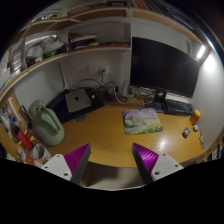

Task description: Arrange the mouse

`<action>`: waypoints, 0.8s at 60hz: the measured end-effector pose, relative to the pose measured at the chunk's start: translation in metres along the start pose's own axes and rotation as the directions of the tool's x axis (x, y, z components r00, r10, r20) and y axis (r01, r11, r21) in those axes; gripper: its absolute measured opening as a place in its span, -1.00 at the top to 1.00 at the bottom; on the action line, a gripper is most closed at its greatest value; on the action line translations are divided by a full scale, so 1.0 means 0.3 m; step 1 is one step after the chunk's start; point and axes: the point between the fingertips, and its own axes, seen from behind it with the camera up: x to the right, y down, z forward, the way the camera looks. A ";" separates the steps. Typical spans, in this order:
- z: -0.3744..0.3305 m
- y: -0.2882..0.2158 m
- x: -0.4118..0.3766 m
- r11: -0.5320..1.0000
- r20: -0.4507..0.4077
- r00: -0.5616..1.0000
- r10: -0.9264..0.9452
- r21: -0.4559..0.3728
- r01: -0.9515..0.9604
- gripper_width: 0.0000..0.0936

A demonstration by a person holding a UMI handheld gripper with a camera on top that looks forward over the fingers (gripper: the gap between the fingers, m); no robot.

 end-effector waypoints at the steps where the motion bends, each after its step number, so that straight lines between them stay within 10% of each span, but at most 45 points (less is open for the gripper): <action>1: 0.001 -0.001 0.000 1.000 0.000 1.000 0.003 0.001 -0.003 -0.84; 48: -0.095 0.195 0.858 0.983 -0.286 0.940 0.186 0.046 -0.180 -0.84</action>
